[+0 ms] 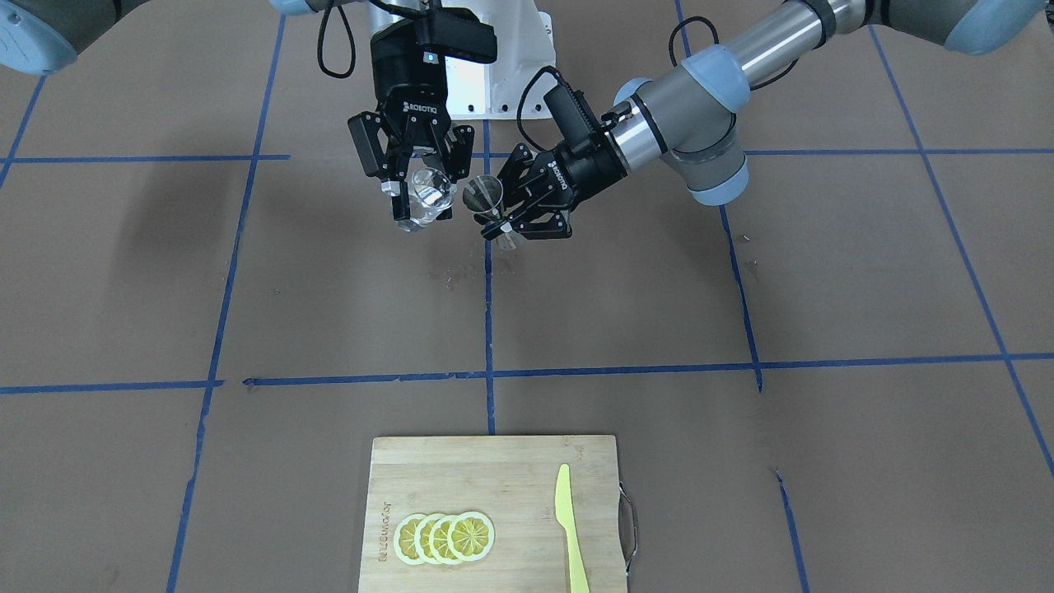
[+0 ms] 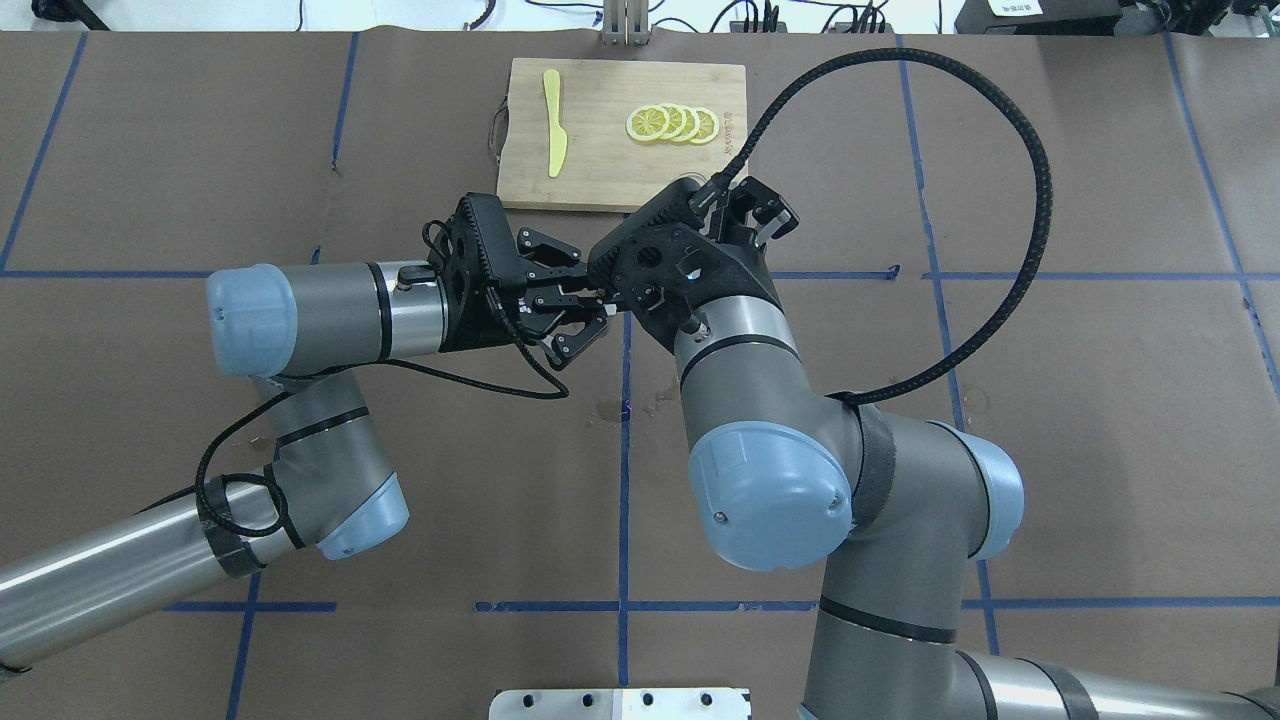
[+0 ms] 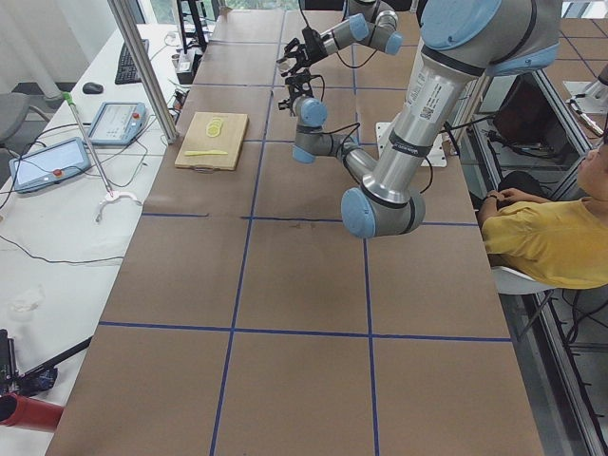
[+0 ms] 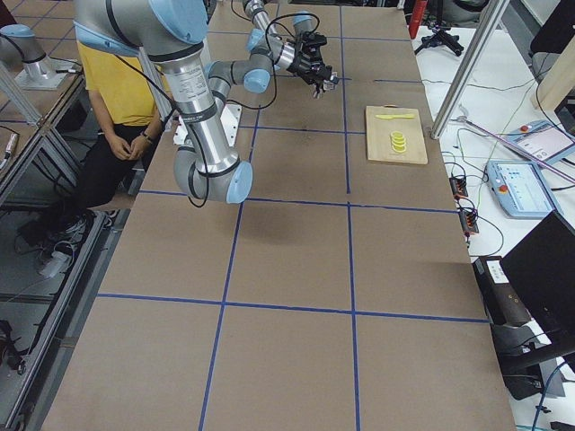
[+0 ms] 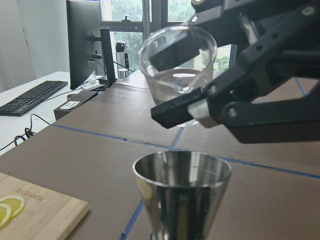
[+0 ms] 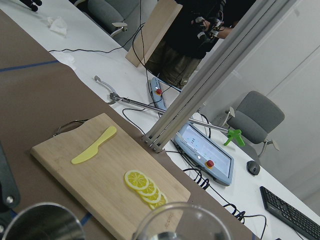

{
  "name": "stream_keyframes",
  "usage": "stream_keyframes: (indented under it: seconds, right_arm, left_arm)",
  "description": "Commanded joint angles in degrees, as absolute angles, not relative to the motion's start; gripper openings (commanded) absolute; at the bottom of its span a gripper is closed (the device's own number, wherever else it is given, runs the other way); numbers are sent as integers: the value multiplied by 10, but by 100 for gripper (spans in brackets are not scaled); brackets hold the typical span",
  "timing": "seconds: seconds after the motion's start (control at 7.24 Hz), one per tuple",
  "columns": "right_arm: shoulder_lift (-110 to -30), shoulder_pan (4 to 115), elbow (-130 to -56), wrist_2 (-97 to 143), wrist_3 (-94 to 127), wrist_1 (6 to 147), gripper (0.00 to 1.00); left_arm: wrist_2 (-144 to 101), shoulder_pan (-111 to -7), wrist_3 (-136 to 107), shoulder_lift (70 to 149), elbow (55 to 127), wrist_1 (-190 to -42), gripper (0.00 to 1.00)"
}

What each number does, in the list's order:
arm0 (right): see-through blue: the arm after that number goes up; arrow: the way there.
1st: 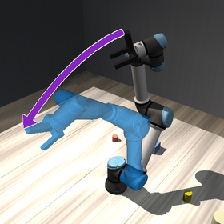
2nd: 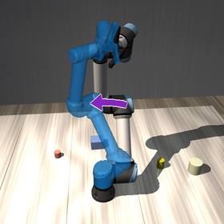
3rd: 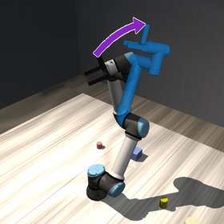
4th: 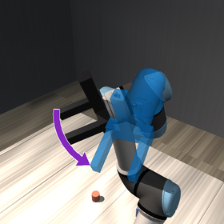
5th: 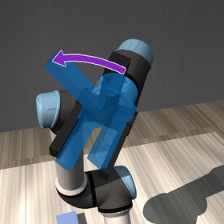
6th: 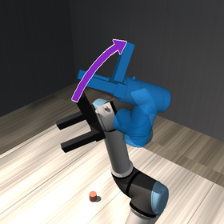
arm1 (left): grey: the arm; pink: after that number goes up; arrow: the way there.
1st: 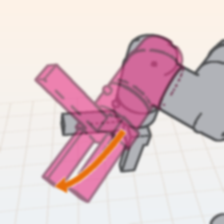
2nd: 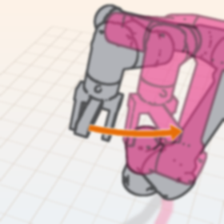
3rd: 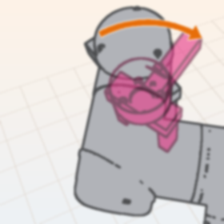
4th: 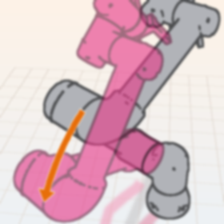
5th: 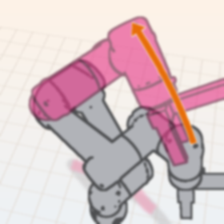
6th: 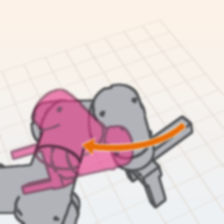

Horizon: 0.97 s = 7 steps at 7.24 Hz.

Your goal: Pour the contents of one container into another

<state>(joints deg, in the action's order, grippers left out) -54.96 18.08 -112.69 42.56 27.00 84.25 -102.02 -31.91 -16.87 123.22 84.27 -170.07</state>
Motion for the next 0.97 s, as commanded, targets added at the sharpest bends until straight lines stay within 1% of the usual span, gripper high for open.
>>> stream_keyframes:
  seconds: [0.0, 0.83]
  right_arm:
    - [-547, 180, -1127, 415, 253, 848, 0]
    - [-539, 179, -1125, 410, 231, 848, 0]
  left_arm:
    - [-1020, -318, -169, 1232, 842, -1701, 0]
    - [-1020, -316, -169, 1232, 842, -1701, 0]
